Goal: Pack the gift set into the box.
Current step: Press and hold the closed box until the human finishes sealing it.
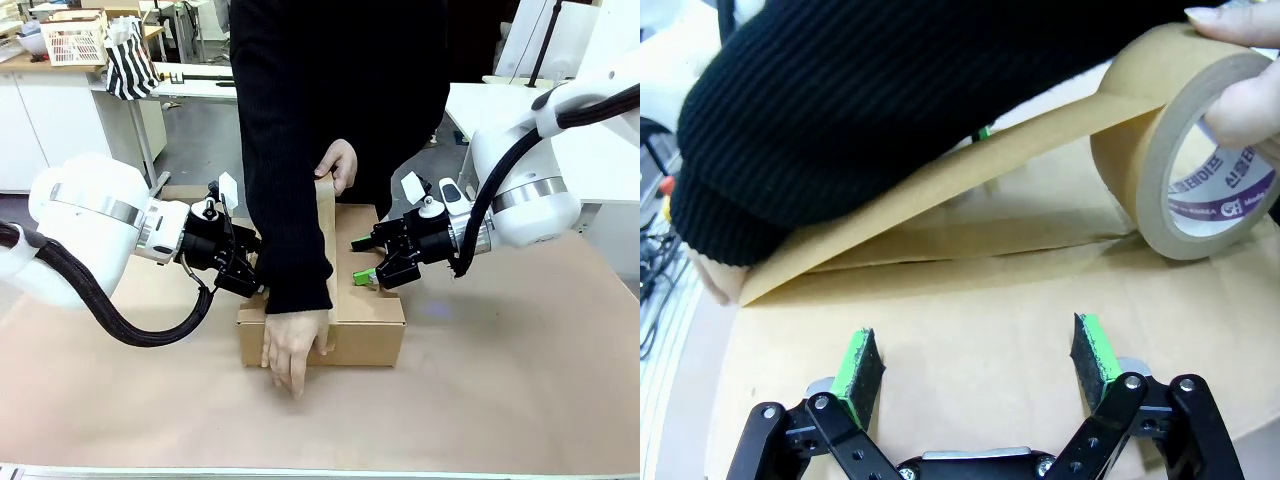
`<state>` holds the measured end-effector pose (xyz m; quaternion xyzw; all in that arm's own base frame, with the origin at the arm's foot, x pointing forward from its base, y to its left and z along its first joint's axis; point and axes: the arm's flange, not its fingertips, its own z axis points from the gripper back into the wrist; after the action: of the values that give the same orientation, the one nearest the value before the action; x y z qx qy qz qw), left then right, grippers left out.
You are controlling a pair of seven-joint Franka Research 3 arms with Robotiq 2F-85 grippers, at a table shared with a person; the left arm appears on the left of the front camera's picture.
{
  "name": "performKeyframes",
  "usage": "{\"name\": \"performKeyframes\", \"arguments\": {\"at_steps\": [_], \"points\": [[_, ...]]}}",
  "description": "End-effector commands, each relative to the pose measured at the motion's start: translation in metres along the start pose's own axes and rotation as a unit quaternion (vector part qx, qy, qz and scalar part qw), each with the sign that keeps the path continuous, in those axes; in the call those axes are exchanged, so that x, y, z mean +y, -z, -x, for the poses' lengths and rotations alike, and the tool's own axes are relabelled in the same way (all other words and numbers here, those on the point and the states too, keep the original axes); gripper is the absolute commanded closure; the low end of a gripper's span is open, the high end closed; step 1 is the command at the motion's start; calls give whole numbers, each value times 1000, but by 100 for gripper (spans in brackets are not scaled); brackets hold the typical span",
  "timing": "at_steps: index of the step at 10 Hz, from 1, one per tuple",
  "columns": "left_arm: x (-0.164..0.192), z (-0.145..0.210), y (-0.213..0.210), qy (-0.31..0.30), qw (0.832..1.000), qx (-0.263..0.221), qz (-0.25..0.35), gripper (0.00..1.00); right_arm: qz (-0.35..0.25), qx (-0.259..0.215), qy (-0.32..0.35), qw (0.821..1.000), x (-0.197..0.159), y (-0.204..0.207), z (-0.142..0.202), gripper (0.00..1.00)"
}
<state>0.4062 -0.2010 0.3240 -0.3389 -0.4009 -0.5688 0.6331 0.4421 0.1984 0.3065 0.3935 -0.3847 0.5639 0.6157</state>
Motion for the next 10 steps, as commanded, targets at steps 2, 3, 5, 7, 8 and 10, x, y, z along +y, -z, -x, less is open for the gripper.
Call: {"name": "performKeyframes", "arguments": {"at_steps": [2, 3, 5, 7, 8, 10], "points": [[-2, 3, 0, -3, 1000, -2, 5, 0, 7, -7, -9, 1000, 2, 3, 2, 0], [-2, 3, 0, -3, 1000, -2, 5, 0, 7, -7, -9, 1000, 2, 3, 2, 0], [-2, 3, 0, -3, 1000, -2, 5, 0, 7, -7, -9, 1000, 2, 3, 2, 0], [-2, 3, 0, -3, 1000, -2, 5, 0, 7, -7, -9, 1000, 2, 3, 2, 0], [-2, 3, 0, -3, 1000, -2, 5, 0, 7, -7, -9, 1000, 2, 3, 2, 0], [-2, 3, 0, -3, 1000, -2, 5, 0, 7, -7, -9, 1000, 2, 3, 2, 0]]}}
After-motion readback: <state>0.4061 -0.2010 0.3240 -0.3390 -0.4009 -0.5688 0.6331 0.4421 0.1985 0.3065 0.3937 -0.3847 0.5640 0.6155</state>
